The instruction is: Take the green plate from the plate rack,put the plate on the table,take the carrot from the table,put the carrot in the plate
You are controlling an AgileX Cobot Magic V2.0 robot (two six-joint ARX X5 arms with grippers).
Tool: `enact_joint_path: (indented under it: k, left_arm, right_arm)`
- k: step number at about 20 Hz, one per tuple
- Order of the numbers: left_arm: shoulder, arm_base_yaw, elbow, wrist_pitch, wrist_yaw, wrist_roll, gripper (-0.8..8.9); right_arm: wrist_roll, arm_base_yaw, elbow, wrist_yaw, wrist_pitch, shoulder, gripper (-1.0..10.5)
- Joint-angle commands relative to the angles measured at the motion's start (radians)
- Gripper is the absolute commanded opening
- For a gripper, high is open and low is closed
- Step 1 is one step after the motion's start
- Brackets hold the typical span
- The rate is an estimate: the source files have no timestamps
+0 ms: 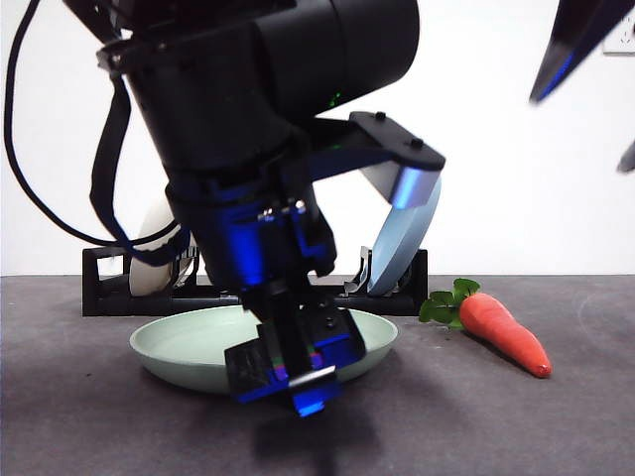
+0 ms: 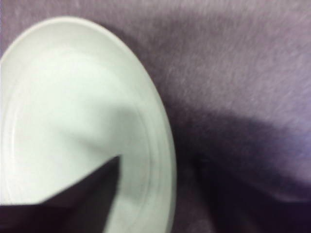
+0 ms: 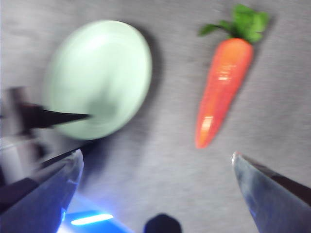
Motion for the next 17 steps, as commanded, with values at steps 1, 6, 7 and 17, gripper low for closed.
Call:
enact_joint_path:
  k: [1, 6, 7, 17]
  left_arm:
    - [-0.018, -0.005, 0.023, -0.052, 0.023, -0.051, 3.51]
    - [-0.182, -0.006, 0.179, -0.215, 0.031, -0.185, 3.51]
    - [-0.223, -0.007, 0.22, -0.249, 0.035, -0.217, 3.5]
    - [-0.6, -0.006, 0.552, -0.457, 0.107, -0.357, 3.5]
  right_arm:
    - [0.006, 0.017, 0.003, 0.062, 0.052, 0.05, 7.2]
    - [0.046, 0.048, 0.003, 0.116, 0.213, 0.172, 7.2]
    - [0.05, 0.055, 0.003, 0.132, 0.245, 0.201, 7.2]
    - [0.093, 0.126, 0.003, 0.247, 0.503, 0.502, 6.5]
